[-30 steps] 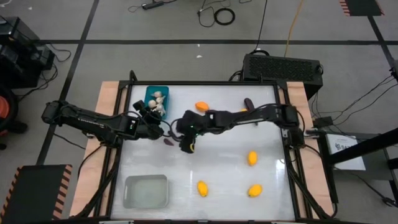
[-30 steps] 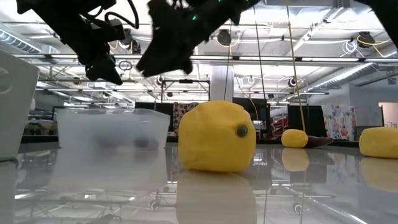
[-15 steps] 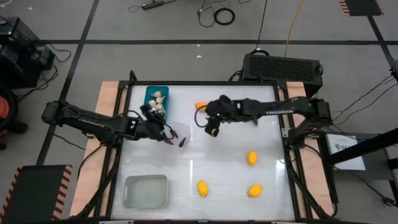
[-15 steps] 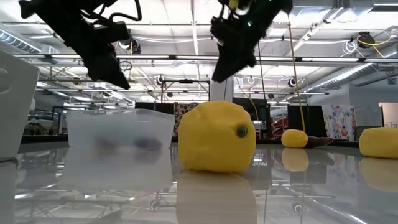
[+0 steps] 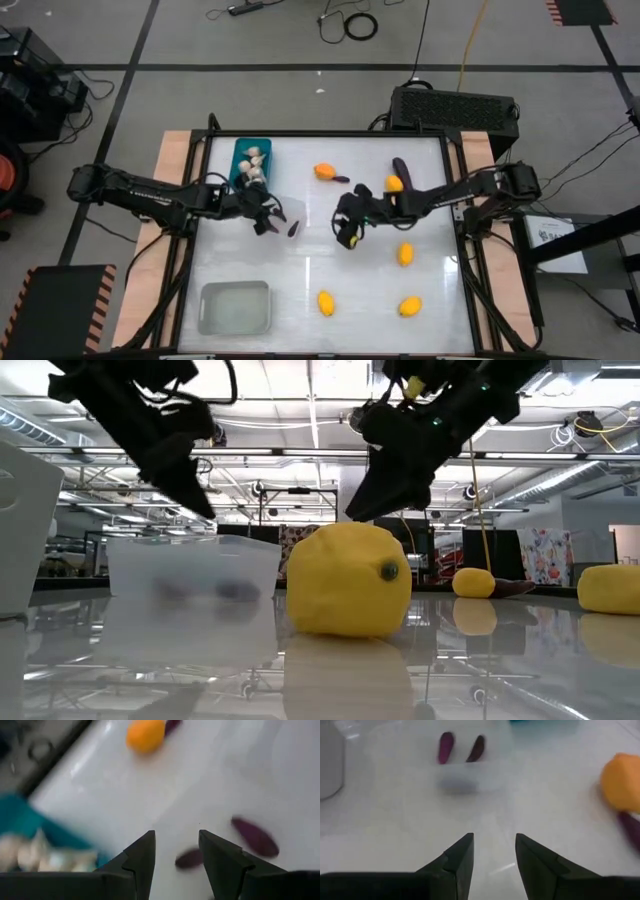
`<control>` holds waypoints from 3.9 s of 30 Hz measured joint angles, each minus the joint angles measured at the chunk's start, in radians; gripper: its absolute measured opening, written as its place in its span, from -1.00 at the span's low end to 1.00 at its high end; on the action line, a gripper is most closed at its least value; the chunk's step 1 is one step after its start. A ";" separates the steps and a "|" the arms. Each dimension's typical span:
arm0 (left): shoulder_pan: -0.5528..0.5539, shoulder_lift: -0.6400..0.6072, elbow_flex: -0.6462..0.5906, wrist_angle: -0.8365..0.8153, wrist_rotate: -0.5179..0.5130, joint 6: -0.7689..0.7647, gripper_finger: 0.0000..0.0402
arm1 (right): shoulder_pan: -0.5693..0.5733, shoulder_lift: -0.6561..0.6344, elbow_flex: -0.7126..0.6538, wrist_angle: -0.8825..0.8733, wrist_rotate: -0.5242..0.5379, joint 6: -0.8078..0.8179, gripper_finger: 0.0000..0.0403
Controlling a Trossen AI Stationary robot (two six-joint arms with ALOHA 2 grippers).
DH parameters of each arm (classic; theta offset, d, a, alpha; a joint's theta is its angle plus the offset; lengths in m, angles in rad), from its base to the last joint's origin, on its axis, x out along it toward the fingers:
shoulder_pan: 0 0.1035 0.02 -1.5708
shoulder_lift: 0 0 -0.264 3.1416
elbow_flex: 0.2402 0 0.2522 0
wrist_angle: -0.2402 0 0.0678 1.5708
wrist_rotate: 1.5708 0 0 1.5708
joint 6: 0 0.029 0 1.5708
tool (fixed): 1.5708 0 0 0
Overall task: Sort produce into baskets
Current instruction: Put the eggplant into the transparent bin
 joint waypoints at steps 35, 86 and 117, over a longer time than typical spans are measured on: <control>-0.236 0.000 0.001 -0.525 0.359 -0.746 -0.21 | 0.128 0.001 -0.027 0.119 0.004 -0.158 -0.32; -0.155 -0.011 -0.140 0.932 0.157 0.398 -0.20 | -0.418 -0.175 0.010 -0.545 0.020 0.022 -0.24; -0.103 -0.040 -0.145 0.871 0.361 0.373 -0.20 | -0.764 0.104 0.010 -0.571 -0.004 0.117 0.56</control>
